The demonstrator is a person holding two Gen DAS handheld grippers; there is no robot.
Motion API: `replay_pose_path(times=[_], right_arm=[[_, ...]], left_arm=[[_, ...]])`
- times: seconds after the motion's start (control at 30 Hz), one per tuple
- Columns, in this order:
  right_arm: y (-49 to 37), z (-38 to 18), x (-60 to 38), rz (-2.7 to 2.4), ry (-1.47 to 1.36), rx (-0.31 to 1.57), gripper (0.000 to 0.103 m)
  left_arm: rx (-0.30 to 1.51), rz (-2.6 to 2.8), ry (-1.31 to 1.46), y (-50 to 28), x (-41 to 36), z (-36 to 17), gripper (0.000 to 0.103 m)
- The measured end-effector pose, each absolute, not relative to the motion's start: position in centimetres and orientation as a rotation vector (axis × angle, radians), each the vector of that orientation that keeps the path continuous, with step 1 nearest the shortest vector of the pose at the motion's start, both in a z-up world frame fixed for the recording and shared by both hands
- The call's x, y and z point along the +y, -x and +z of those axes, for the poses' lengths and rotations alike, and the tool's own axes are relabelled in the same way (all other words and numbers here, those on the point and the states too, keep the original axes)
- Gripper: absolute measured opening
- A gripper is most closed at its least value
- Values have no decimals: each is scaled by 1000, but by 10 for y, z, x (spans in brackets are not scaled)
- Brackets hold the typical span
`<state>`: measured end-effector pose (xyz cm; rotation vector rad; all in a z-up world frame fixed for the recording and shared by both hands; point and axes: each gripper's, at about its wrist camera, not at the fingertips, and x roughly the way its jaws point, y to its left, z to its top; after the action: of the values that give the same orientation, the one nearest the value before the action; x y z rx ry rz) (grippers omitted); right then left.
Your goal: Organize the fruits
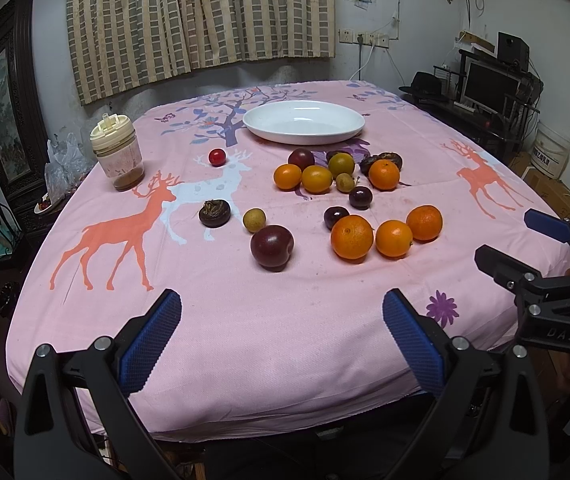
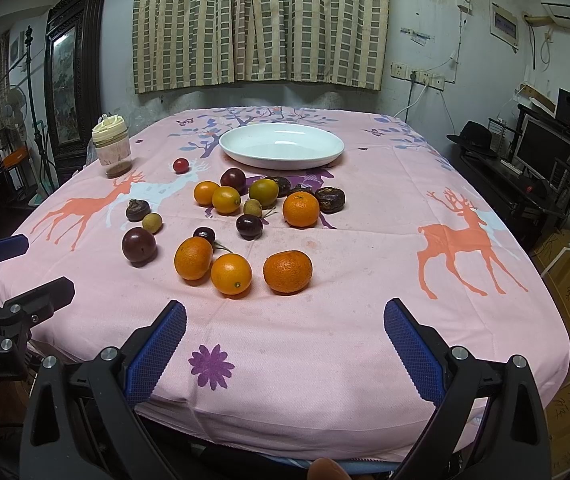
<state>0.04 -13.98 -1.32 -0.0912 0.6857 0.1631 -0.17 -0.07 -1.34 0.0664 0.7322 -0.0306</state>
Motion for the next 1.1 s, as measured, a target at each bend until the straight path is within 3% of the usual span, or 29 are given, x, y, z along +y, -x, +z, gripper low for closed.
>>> replay_pose_path(times=[1.1], right_arm=[[-4, -20, -139, 162, 93, 699, 99]], left_arm=[[752, -19, -40, 0, 11, -21, 99]])
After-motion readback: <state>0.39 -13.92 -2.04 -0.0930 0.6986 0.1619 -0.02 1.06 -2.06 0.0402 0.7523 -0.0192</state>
